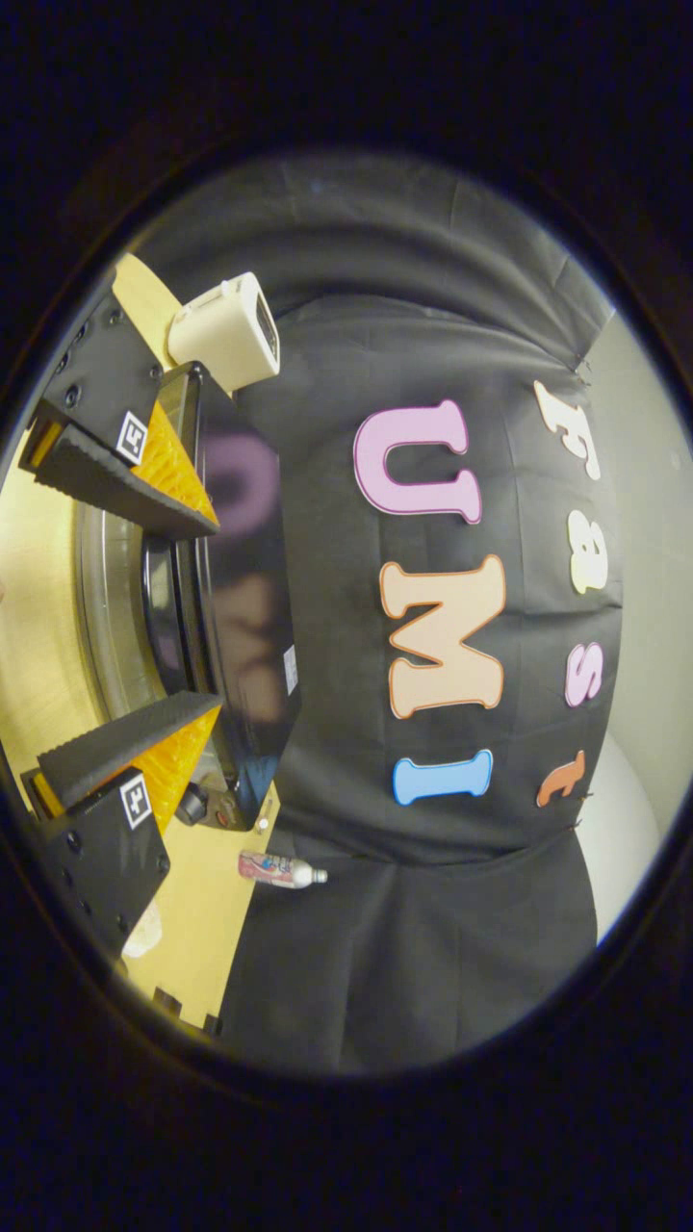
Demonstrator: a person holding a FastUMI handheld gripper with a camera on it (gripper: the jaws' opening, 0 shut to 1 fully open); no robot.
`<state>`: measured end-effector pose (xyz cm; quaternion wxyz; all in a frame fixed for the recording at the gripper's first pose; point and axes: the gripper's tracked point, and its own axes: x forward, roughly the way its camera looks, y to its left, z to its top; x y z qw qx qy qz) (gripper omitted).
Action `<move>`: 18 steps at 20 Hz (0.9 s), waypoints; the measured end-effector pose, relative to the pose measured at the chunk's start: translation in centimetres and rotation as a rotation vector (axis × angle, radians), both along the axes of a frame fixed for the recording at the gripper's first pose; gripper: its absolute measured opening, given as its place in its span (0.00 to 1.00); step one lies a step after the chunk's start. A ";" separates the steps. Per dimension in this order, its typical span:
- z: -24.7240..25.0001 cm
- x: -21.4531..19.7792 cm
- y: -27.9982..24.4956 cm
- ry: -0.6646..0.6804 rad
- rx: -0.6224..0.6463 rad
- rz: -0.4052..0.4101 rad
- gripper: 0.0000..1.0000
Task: Open the toaster oven, put the food inside, and close the toaster oven door.
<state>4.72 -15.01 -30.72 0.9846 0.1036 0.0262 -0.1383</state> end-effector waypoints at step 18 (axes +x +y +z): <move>-5.5 -10.2 -0.7 0.087 0.030 -0.103 1.00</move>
